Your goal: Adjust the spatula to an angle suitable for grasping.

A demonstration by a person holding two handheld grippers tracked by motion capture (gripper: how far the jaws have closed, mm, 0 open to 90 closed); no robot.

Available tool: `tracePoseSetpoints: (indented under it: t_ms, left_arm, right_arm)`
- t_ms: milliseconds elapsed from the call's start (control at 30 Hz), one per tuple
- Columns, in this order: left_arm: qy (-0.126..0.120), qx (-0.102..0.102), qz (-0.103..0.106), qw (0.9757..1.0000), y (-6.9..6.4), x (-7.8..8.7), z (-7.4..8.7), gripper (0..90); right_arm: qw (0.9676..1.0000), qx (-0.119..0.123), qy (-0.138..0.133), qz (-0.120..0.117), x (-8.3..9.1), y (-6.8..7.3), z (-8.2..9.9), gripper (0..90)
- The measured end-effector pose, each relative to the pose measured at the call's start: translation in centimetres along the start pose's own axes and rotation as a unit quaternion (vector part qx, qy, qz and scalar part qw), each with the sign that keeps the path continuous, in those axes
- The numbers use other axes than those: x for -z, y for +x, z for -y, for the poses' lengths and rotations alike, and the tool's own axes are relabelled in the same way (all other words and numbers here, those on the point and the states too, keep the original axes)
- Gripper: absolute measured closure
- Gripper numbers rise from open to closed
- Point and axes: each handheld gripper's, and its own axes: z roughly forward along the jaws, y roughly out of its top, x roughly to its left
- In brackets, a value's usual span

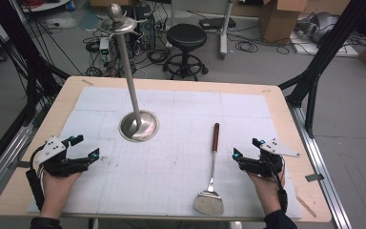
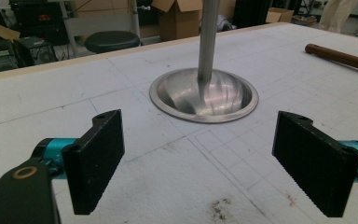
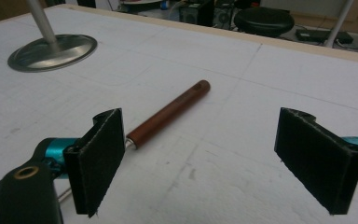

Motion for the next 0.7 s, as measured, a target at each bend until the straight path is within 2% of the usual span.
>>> tracePoseSetpoints:
  t_ms: [267, 400, 500, 700]
  left_arm:
    - [-0.002, -0.002, 0.001, 1.0000, -0.1, 0.0, 0.0, 17.3]
    - [-0.001, 0.000, -0.002, 1.0000, -0.1, 0.0, 0.0, 17.3]
    - [-0.001, -0.002, -0.002, 1.0000, -0.1, 0.0, 0.0, 17.3]
    - [-0.001, -0.002, -0.001, 1.0000, -0.1, 0.0, -0.1, 17.3]
  right_arm:
    - [0.9991, -0.003, 0.041, -0.015, -1.9, 3.1, -0.3, 15.8]
    - [0.9982, 0.003, 0.058, -0.018, -2.7, 4.4, -0.3, 16.3]
    - [0.9969, -0.006, 0.076, -0.019, -3.2, 5.1, -0.2, 16.9]
    - [0.9931, -0.004, 0.116, -0.018, -4.1, 6.3, 0.3, 21.3]
